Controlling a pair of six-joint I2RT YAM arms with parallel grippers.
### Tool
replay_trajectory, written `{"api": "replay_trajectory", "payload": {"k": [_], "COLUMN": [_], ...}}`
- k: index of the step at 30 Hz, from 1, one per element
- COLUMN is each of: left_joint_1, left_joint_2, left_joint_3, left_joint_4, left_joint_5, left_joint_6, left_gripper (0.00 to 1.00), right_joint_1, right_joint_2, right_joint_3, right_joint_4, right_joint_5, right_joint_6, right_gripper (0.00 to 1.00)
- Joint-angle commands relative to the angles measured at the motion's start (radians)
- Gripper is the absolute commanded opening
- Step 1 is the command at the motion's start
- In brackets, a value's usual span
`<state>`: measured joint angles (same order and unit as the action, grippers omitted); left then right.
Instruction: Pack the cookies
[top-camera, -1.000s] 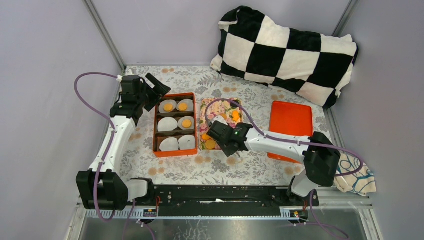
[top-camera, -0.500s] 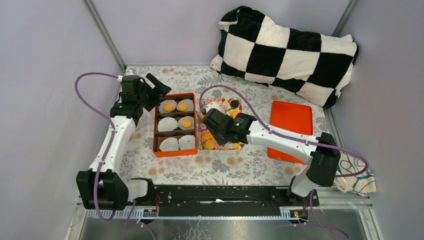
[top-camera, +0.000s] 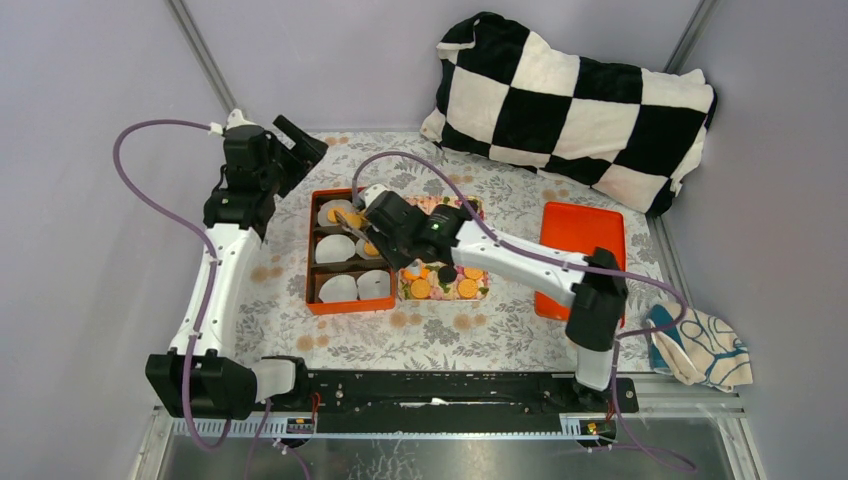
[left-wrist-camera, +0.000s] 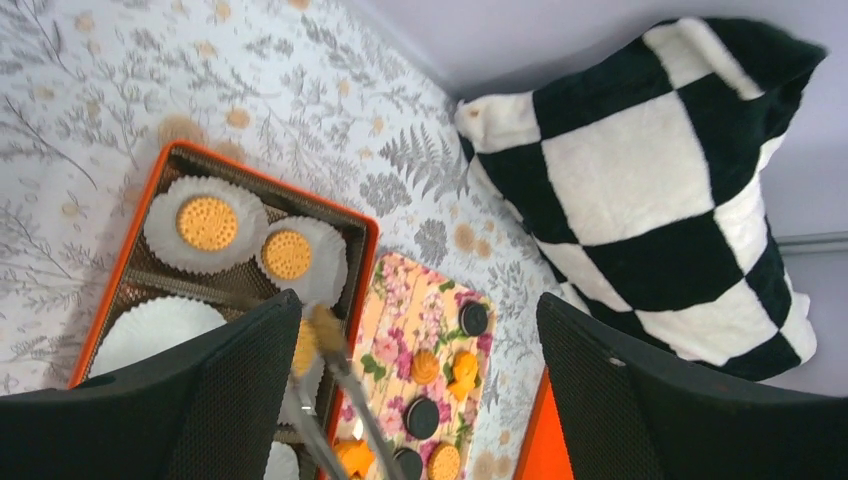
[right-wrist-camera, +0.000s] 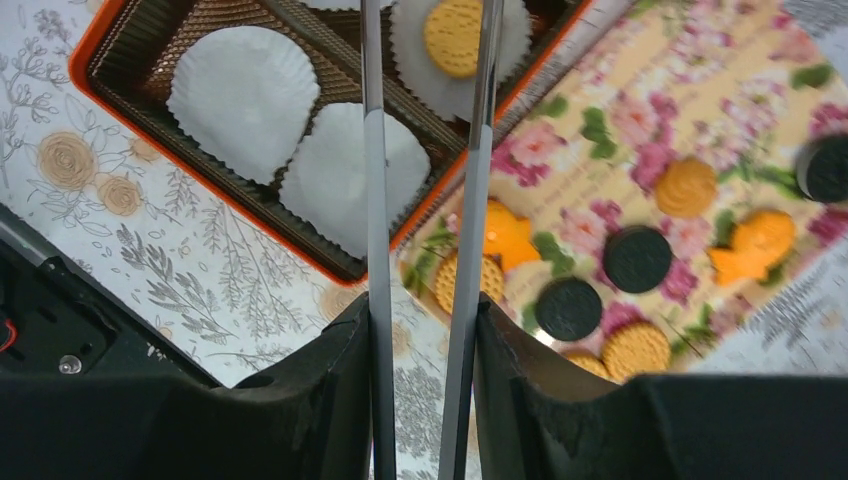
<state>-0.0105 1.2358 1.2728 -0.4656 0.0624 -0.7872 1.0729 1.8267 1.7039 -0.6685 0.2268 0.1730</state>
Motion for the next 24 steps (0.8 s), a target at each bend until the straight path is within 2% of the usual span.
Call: {"api": "replay_trajectory", "payload": {"k": [1, 10, 13, 16, 24], "left_joint_1": [0.03, 0.053, 0.058, 0.062, 0.069], "left_joint_2": [0.008, 0.006, 0.008, 0.007, -0.007], "left_joint_3": [0.068, 0.044, 0.042, 0.04, 0.03], "left_joint_4": [-0.047, -0.046, -0.045, -0.043, -0.034], "left_joint_5": [-0.059, -0.059, -0.052, -0.039, -0.019], "left_joint_6": [0.046, 0.061, 0.067, 0.075, 0.08], "left_gripper": [0.92, 0.93, 0.93, 0.93, 0.93], "right_joint_1": [0.007, 0.007, 0.007, 0.007, 0.007], "right_joint_2": [0.094, 0.234, 0.251, 0.25, 0.202], "right_joint_3": [0.12, 0.27, 0.291, 0.292, 0.254], "right_joint_4": [0.046, 0.022, 0.022, 0.029, 0.041], "right_joint_5": [-0.096, -0.152, -0.146, -0.138, -0.111], "right_joint_6": [-0.048, -0.08, -0.083, -0.085, -0.078], "right_gripper": [0.18, 0.22, 0.4, 0.49, 0.48]}}
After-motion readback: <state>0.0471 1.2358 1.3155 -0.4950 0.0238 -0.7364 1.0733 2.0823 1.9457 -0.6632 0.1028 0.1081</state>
